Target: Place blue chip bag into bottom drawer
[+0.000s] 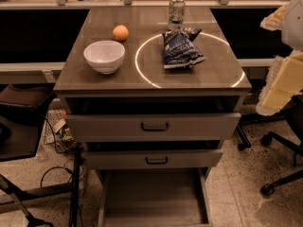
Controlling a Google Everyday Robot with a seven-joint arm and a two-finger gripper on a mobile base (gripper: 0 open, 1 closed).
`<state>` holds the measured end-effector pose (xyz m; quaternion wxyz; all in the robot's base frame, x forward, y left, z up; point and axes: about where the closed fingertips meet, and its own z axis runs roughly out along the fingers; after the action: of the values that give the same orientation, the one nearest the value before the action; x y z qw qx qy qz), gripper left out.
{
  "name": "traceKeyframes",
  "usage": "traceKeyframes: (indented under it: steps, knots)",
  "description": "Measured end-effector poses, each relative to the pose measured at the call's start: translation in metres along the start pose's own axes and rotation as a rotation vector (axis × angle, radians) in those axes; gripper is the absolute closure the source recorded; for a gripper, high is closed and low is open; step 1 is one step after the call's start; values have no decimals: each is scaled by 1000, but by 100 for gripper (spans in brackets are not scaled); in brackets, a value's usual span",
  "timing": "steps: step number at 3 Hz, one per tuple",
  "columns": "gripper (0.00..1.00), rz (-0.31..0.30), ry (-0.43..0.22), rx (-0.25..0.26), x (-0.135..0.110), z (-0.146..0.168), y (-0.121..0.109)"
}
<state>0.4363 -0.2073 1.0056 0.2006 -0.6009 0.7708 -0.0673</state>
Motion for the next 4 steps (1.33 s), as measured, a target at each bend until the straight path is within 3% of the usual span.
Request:
traceKeyframes:
  steps: [1, 2, 3, 4]
  knots:
    - [0, 0, 0, 0, 0, 0, 0]
    - [0, 14, -55, 37, -2, 13, -15]
    - [0, 71, -170, 79, -10, 62, -48]
    - [0, 145, -311, 169, -37, 113, -104]
